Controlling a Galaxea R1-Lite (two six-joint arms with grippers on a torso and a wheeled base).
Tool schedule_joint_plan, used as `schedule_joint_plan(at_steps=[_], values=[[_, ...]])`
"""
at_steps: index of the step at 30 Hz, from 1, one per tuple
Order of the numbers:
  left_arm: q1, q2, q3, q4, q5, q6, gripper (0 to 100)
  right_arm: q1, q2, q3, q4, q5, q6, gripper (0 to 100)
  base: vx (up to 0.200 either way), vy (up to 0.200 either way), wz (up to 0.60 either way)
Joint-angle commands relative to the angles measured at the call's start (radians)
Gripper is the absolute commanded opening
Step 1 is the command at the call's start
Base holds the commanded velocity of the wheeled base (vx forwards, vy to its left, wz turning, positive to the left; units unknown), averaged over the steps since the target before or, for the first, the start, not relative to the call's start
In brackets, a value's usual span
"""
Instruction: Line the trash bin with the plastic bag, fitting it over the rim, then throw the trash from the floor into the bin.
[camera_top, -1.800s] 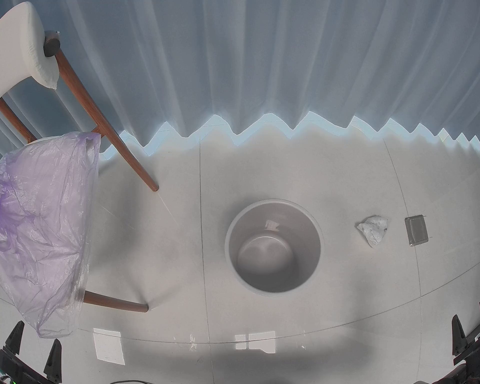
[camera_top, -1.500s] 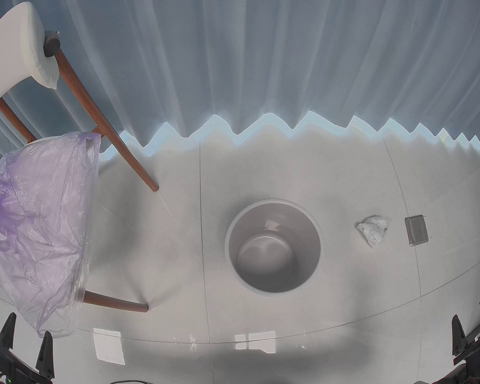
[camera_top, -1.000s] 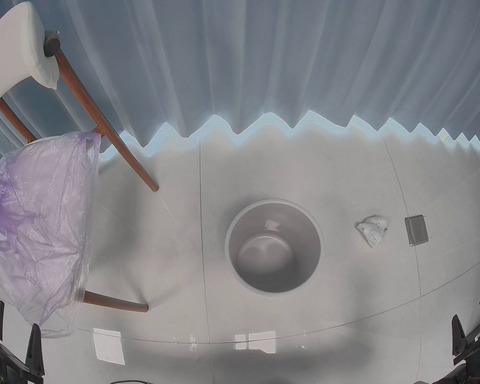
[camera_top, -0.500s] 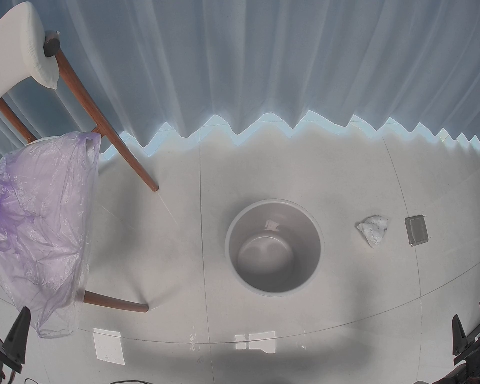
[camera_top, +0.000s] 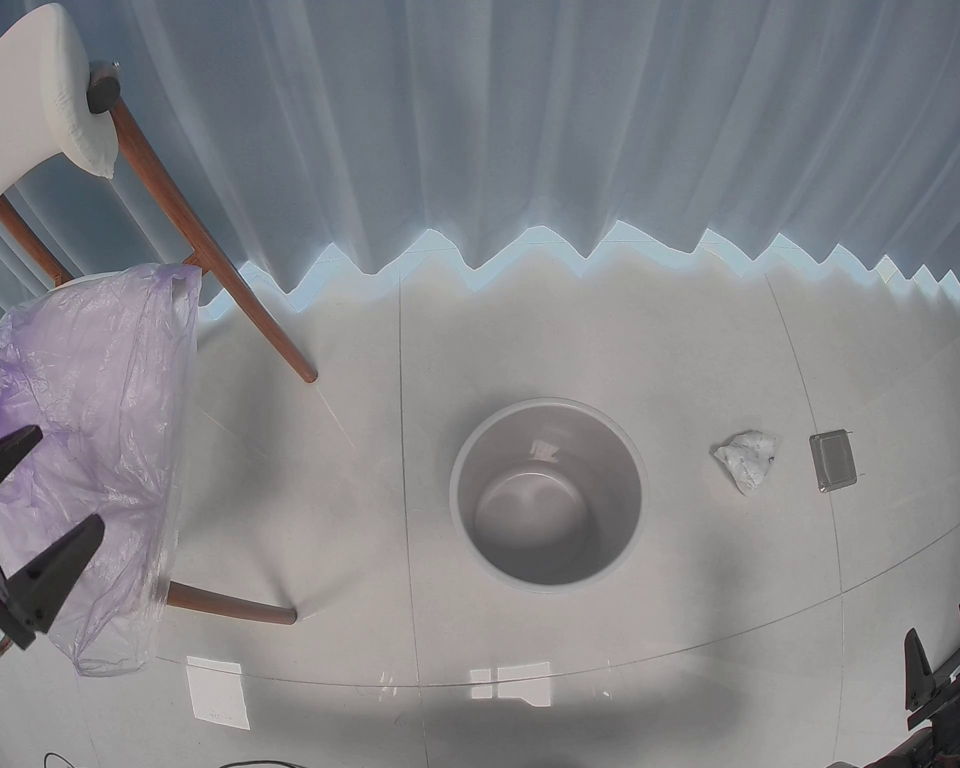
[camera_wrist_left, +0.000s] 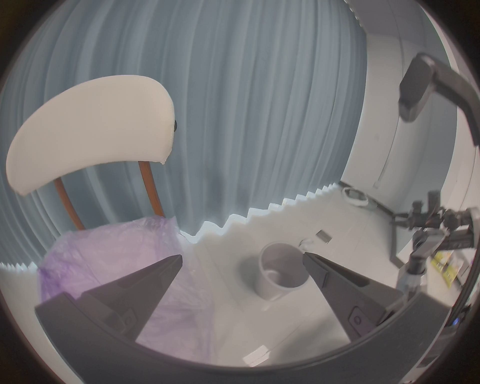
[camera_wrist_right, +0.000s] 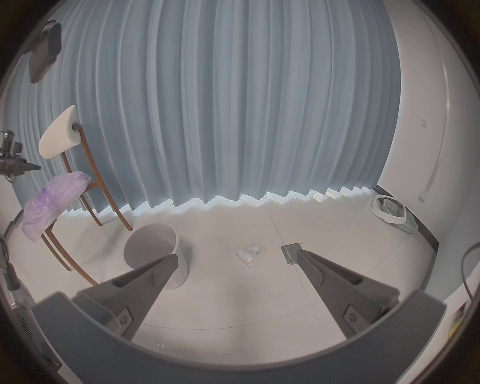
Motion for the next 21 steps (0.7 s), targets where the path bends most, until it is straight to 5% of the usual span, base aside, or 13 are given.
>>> schedule_joint_plan(at_steps=[1, 5, 11, 18, 21], values=[[-0.022, 0.185, -0.080, -0.007, 0.059, 0.101, 100, 0.000, -0.015, 0.018, 0.000, 0.000, -0.001, 100, 0.000, 0.000, 0.00], [-0.088, 0.272, -0.151, -0.006, 0.096, 0.156, 100, 0.000, -0.015, 0.018, -0.001, 0.000, -0.001, 100, 0.000, 0.000, 0.00], [-0.232, 0.375, -0.240, -0.001, 0.352, 0.177, 100, 0.000, -0.015, 0.018, 0.000, 0.000, 0.001, 100, 0.000, 0.000, 0.00], [-0.375, 0.472, -0.257, -0.006, 0.501, 0.176, 100, 0.000, -0.015, 0.018, -0.001, 0.000, 0.001, 100, 0.000, 0.000, 0.00], [-0.436, 0.510, -0.260, -0.003, 0.651, 0.182, 100, 0.000, -0.015, 0.018, -0.001, 0.000, 0.001, 100, 0.000, 0.000, 0.00]])
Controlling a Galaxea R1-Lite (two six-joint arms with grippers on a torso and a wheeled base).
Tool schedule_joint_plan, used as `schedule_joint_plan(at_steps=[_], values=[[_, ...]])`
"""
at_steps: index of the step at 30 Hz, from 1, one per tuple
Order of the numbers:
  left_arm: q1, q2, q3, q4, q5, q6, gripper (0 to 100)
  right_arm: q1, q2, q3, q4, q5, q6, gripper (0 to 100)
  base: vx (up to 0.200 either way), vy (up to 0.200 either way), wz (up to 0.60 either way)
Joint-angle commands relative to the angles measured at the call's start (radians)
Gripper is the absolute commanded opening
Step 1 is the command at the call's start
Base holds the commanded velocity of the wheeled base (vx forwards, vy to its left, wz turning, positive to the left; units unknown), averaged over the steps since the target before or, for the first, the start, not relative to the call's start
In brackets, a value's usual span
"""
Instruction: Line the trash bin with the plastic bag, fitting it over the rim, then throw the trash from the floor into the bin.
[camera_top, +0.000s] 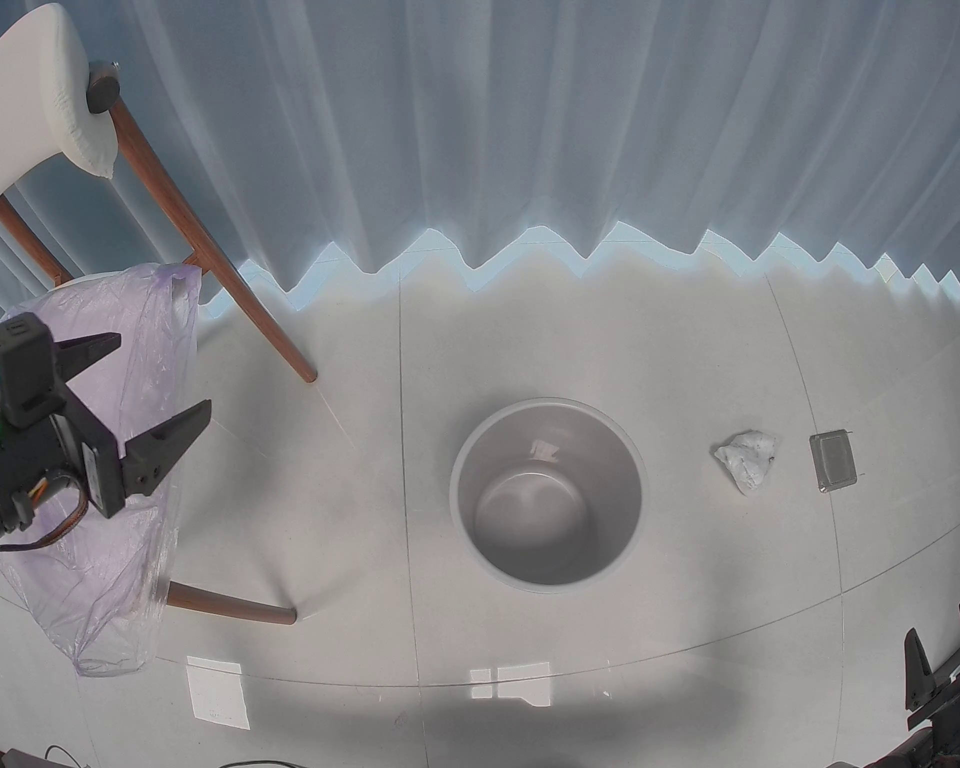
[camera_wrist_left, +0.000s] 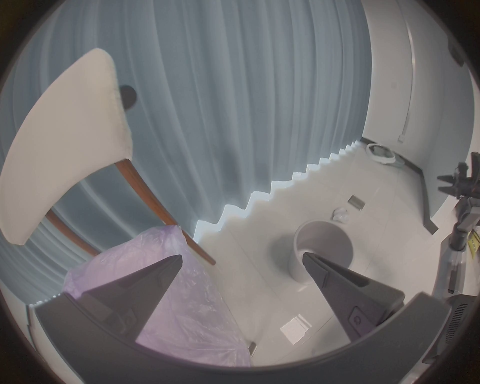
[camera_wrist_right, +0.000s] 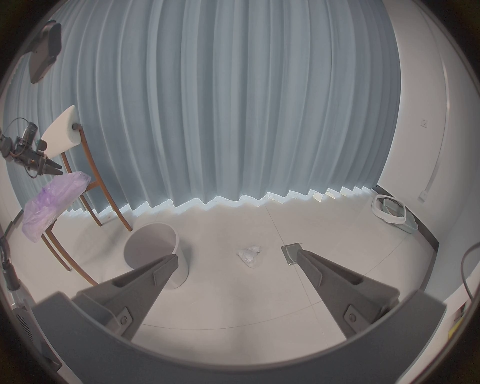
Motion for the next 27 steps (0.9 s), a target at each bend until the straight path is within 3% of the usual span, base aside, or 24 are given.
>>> schedule_joint_plan(at_steps=[1, 4, 5, 8, 11, 18, 27], values=[[-0.129, 0.129, -0.025, -0.003, 0.201, 0.011, 100, 0.000, -0.015, 0.018, 0.001, 0.000, 0.001, 100, 0.000, 0.000, 0.00], [-0.193, 0.182, -0.057, -0.001, 0.336, 0.002, 100, 0.000, -0.015, 0.018, 0.001, 0.000, 0.001, 100, 0.000, 0.000, 0.00], [-0.196, 0.185, -0.057, 0.000, 0.350, 0.003, 100, 0.000, -0.015, 0.018, 0.001, 0.000, 0.002, 100, 0.000, 0.000, 0.00], [-0.218, 0.227, -0.062, 0.005, 0.506, 0.019, 100, 0.000, -0.015, 0.018, 0.001, 0.002, 0.001, 100, 0.000, 0.000, 0.00], [-0.224, 0.288, -0.083, -0.004, 0.532, 0.059, 100, 0.000, -0.015, 0.018, 0.001, 0.002, 0.001, 100, 0.000, 0.000, 0.00], [-0.146, 0.302, -0.079, 0.004, 0.652, 0.200, 100, 0.000, -0.015, 0.018, 0.001, 0.002, 0.001, 100, 0.000, 0.000, 0.00], [-0.083, 0.323, -0.039, 0.005, 0.673, 0.217, 100, 0.000, -0.015, 0.018, 0.001, 0.002, 0.001, 100, 0.000, 0.000, 0.00]])
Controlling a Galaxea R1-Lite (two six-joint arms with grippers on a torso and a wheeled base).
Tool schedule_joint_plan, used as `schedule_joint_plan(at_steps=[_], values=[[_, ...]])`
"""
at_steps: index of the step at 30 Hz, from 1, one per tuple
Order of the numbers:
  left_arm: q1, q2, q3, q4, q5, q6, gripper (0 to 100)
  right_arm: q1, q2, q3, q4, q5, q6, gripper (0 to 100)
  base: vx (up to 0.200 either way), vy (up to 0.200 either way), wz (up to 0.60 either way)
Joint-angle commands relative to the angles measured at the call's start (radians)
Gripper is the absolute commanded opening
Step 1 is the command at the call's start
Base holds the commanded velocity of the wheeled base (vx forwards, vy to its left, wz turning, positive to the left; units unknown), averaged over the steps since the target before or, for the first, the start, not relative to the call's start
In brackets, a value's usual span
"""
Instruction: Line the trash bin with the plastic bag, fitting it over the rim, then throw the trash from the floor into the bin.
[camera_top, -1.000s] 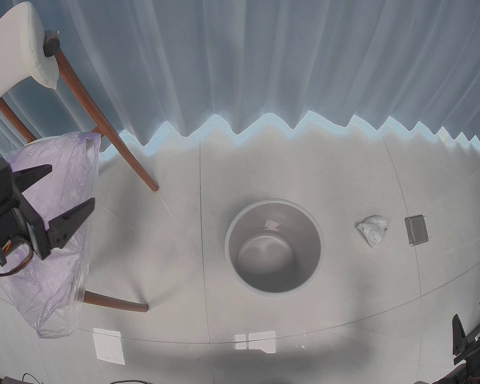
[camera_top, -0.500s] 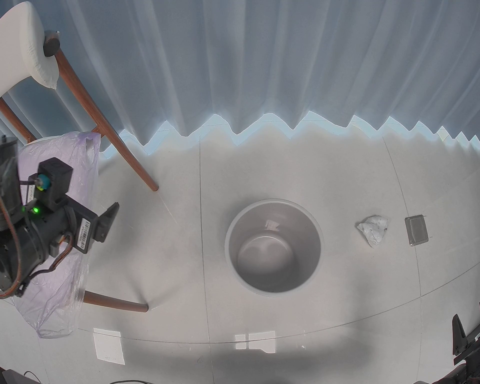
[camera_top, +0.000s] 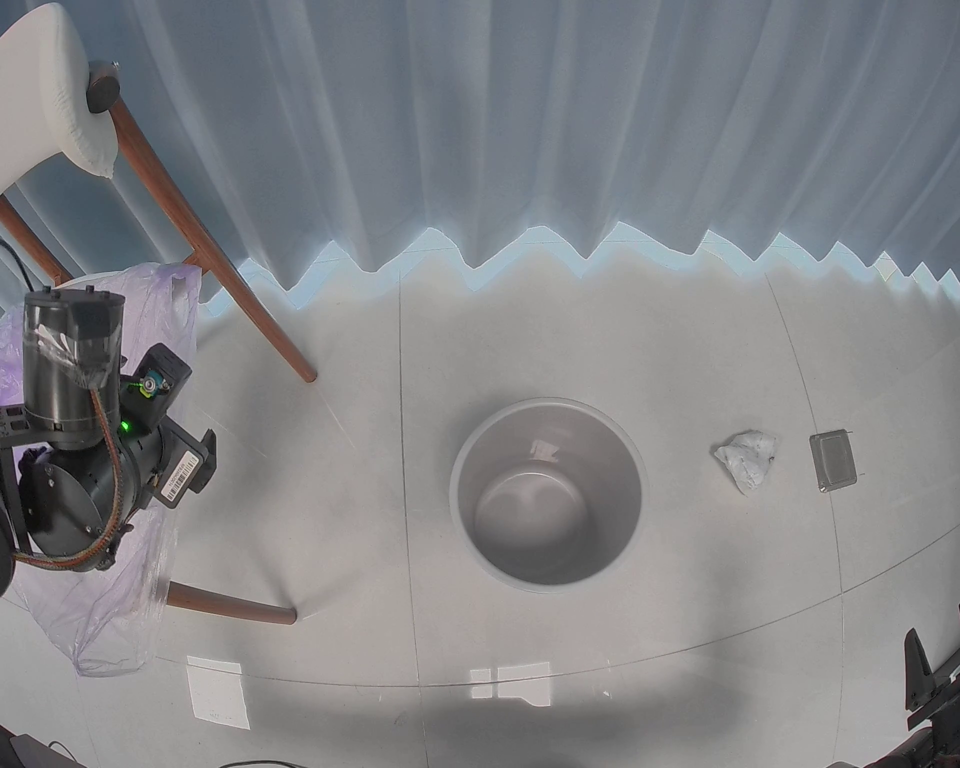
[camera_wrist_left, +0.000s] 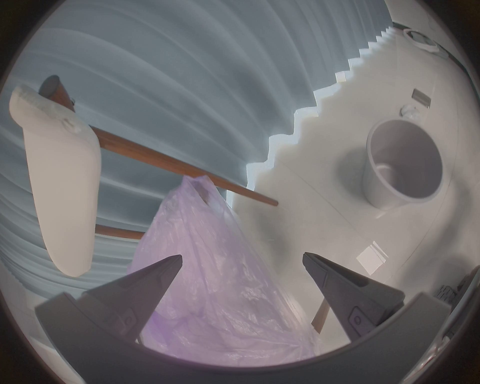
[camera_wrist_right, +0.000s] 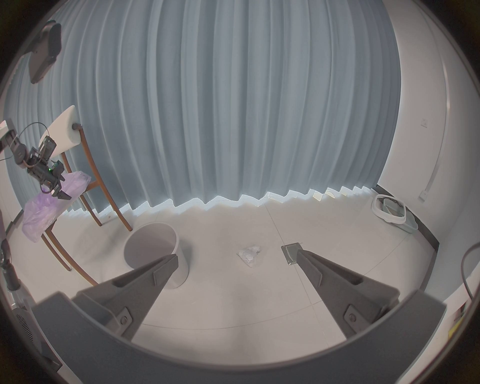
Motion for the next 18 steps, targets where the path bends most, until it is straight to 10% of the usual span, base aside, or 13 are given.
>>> schedule_joint_plan(at_steps=[1, 18], values=[[0.017, 0.012, 0.029, 0.000, 0.001, 0.001, 100, 0.000, -0.015, 0.018, 0.000, 0.000, 0.000, 100, 0.000, 0.000, 0.00], [0.084, 0.008, 0.125, -0.013, -0.007, 0.003, 100, 0.000, -0.015, 0.018, 0.000, 0.000, 0.002, 100, 0.000, 0.000, 0.00]])
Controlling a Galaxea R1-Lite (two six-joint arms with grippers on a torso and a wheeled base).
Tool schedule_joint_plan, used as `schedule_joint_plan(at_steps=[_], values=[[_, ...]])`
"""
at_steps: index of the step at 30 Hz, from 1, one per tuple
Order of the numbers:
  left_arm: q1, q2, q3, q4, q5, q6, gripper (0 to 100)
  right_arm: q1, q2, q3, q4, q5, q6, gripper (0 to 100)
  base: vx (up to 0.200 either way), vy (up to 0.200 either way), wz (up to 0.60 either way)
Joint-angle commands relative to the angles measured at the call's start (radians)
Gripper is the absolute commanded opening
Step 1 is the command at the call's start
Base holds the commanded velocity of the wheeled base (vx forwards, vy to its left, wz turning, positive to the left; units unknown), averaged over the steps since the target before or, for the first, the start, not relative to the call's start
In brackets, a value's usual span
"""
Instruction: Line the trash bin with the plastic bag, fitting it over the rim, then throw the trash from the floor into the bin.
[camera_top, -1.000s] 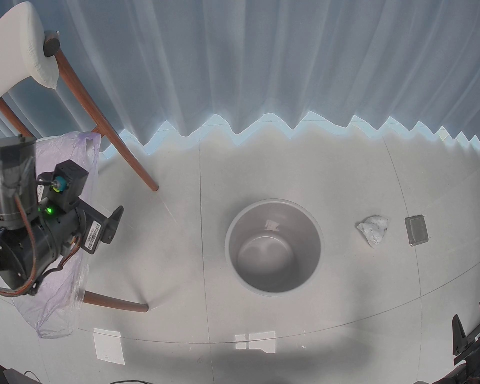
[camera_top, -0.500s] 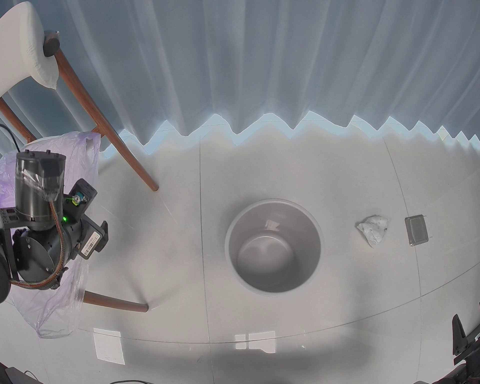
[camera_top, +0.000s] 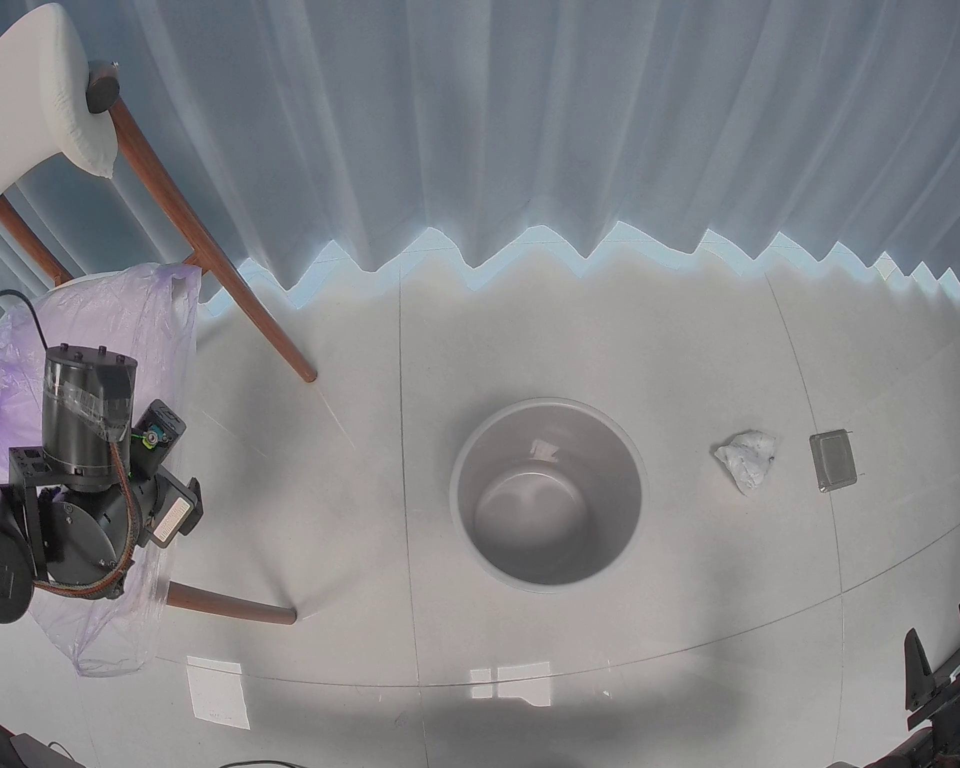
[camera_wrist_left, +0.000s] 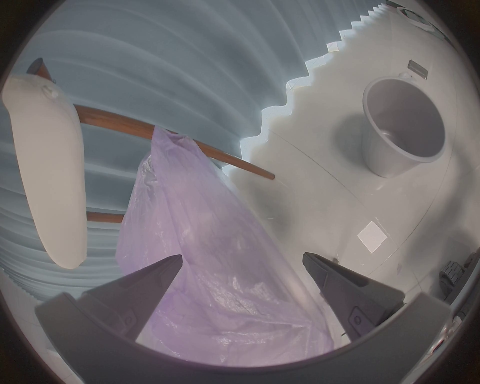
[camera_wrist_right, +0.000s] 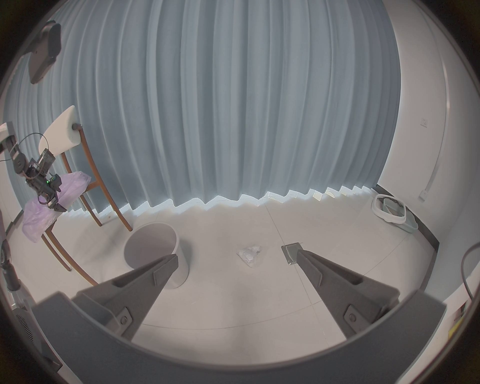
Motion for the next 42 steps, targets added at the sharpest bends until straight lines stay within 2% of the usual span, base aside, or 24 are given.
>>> schedule_joint_plan(at_steps=[1, 17, 18, 20, 24, 31, 36, 42], values=[[0.009, -0.008, 0.011, -0.001, -0.001, -0.003, 100, 0.000, -0.015, 0.018, 0.000, 0.000, 0.000, 100, 0.000, 0.000, 0.00], [0.049, -0.005, 0.024, -0.002, -0.024, -0.003, 100, 0.000, -0.015, 0.018, 0.000, 0.000, -0.001, 100, 0.000, 0.000, 0.00], [0.047, -0.005, 0.022, -0.004, -0.026, -0.003, 0, 0.000, -0.015, 0.018, 0.000, 0.000, -0.001, 100, 0.000, 0.000, 0.00], [0.047, -0.006, 0.021, -0.005, -0.032, -0.006, 0, 0.000, -0.015, 0.018, 0.000, 0.000, -0.001, 100, 0.000, 0.000, 0.00], [0.046, -0.015, 0.039, -0.025, -0.095, -0.011, 0, 0.000, -0.015, 0.018, 0.000, 0.000, -0.001, 100, 0.000, 0.000, 0.00], [0.039, -0.052, 0.068, -0.079, -0.104, -0.014, 0, 0.000, -0.015, 0.018, 0.000, 0.000, -0.001, 100, 0.000, 0.000, 0.00], [0.035, -0.166, 0.070, -0.082, -0.120, -0.020, 0, 0.000, -0.015, 0.018, 0.000, 0.000, -0.001, 100, 0.000, 0.000, 0.00], [0.033, -0.271, 0.109, -0.088, -0.256, -0.150, 0, 0.000, -0.015, 0.018, 0.000, 0.000, -0.001, 100, 0.000, 0.000, 0.00]])
